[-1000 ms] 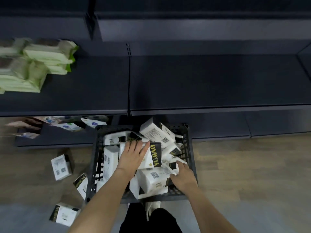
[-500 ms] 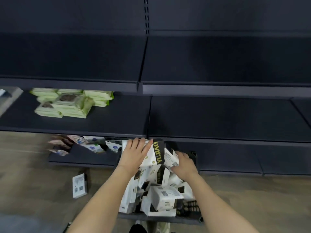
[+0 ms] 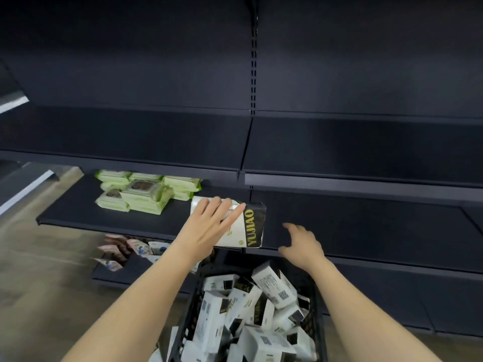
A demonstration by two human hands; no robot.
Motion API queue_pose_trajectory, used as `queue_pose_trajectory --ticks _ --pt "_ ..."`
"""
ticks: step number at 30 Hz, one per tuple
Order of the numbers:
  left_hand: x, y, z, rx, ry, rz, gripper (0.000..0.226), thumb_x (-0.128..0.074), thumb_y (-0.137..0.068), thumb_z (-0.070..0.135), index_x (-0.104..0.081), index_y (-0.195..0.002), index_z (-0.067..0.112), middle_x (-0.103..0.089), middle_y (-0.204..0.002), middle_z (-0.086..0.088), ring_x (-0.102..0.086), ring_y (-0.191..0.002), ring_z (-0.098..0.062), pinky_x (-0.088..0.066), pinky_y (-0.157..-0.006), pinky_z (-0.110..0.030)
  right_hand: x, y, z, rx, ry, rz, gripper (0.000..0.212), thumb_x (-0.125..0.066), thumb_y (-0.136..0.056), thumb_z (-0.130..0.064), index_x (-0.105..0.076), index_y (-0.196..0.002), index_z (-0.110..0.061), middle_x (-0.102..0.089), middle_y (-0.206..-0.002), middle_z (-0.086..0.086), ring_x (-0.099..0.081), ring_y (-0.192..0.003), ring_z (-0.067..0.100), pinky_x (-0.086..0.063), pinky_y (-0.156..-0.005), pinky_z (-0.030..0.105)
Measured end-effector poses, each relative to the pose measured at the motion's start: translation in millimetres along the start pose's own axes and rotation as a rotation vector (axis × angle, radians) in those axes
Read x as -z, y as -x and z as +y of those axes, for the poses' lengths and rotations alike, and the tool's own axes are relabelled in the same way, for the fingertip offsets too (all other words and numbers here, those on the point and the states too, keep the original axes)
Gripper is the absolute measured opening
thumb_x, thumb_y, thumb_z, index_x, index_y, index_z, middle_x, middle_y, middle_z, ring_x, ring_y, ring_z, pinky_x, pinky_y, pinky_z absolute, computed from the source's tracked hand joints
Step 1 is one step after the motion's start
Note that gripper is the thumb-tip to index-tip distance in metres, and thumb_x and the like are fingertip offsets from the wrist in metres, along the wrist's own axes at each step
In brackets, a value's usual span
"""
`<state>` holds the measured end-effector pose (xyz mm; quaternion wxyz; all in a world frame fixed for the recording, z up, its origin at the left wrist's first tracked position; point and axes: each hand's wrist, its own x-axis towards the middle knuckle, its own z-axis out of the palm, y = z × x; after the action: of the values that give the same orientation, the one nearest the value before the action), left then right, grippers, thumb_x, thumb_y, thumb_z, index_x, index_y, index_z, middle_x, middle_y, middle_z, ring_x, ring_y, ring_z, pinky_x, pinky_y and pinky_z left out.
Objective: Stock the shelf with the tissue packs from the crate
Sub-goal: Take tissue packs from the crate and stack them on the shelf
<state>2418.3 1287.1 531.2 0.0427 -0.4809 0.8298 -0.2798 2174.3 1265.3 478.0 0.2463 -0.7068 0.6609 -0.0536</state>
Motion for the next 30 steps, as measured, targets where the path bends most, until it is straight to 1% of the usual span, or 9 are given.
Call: queue_pose_trajectory --ticks 4,8,12,17,20,25,27,28,30 --pt "23 -17 -24 0.020 -0.039 0.057 0.119 -0.082 -0.039 0.018 -0.023 -0.142 0.010 -0.039 -0.121 -0.014 -0.046 -0.100 -0.032 -0.032 -0.083 -0.040 26 -3 -17 0.080 0.032 0.094 0.061 -0.055 -0.088 -0.028 -0.032 -0.144 -0.024 -0.040 -0.144 0.004 -0.033 -0.130 0.026 -0.037 -0.100 0.038" --pt "33 -28 -40 0.024 -0.061 0.080 0.117 -0.081 -0.044 0.023 -0.021 -0.143 0.010 -0.039 -0.122 -0.014 -0.048 -0.101 -0.031 -0.034 -0.083 -0.040 48 -3 -33 0.213 -0.035 0.228 0.051 -0.057 -0.087 -0.027 -0.044 -0.136 -0.021 -0.055 -0.129 -0.001 -0.042 -0.122 0.020 -0.043 -0.092 0.035" --pt "37 -39 -53 0.042 -0.077 0.098 0.119 -0.083 -0.042 0.027 -0.022 -0.142 0.011 -0.047 -0.121 -0.013 -0.049 -0.099 -0.030 -0.034 -0.082 -0.038 70 -4 -49 0.258 -0.047 0.301 0.047 -0.057 -0.087 -0.027 -0.047 -0.133 -0.022 -0.057 -0.126 -0.005 -0.046 -0.120 0.015 -0.045 -0.089 0.032" --pt "46 -60 -82 0.062 -0.086 0.136 0.118 -0.082 -0.044 0.028 -0.020 -0.143 0.012 -0.049 -0.121 -0.012 -0.049 -0.098 -0.028 -0.034 -0.083 -0.038 103 -15 -69 0.284 0.020 0.425 0.041 -0.056 -0.087 -0.027 -0.052 -0.128 -0.021 -0.061 -0.117 -0.003 -0.048 -0.112 0.019 -0.043 -0.085 0.034" --pt "49 -78 -101 0.071 -0.134 0.162 0.116 -0.079 -0.048 0.025 -0.015 -0.144 0.012 -0.048 -0.125 -0.011 -0.048 -0.101 -0.028 -0.037 -0.085 -0.037 121 -26 -75 0.252 0.096 0.452 0.042 -0.055 -0.088 -0.028 -0.050 -0.129 -0.021 -0.061 -0.120 -0.002 -0.048 -0.113 0.022 -0.040 -0.088 0.034" --pt "49 -112 -126 0.102 -0.172 0.162 0.120 -0.080 -0.046 0.025 -0.013 -0.144 0.013 -0.051 -0.127 -0.009 -0.050 -0.106 -0.026 -0.039 -0.089 -0.037 143 -48 -79 0.152 0.179 0.425 0.048 -0.052 -0.091 -0.034 -0.042 -0.137 -0.024 -0.053 -0.133 0.000 -0.041 -0.124 0.026 -0.035 -0.097 0.035" --pt "49 -124 -128 0.117 -0.116 0.139 0.121 -0.084 -0.045 0.027 -0.020 -0.147 0.012 -0.052 -0.128 -0.009 -0.052 -0.108 -0.027 -0.041 -0.092 -0.038 145 -56 -80 0.135 0.184 0.404 0.051 -0.052 -0.091 -0.039 -0.039 -0.138 -0.026 -0.048 -0.138 0.000 -0.038 -0.128 0.026 -0.033 -0.102 0.037" --pt "48 -130 -127 0.119 -0.087 0.122 0.120 -0.084 -0.048 0.028 -0.021 -0.149 0.012 -0.049 -0.133 -0.011 -0.051 -0.113 -0.029 -0.040 -0.095 -0.039 146 -60 -81 0.130 0.182 0.388 0.053 -0.052 -0.090 -0.043 -0.038 -0.139 -0.027 -0.045 -0.140 0.001 -0.036 -0.129 0.026 -0.032 -0.104 0.038" --pt "41 -142 -122 0.100 -0.033 0.074 0.114 -0.077 -0.068 0.028 -0.001 -0.152 0.012 -0.029 -0.147 -0.014 -0.036 -0.129 -0.031 -0.028 -0.106 -0.041 144 -67 -83 0.126 0.170 0.361 0.062 -0.054 -0.088 -0.050 -0.033 -0.142 -0.027 -0.040 -0.144 0.001 -0.033 -0.132 0.027 -0.031 -0.105 0.038"
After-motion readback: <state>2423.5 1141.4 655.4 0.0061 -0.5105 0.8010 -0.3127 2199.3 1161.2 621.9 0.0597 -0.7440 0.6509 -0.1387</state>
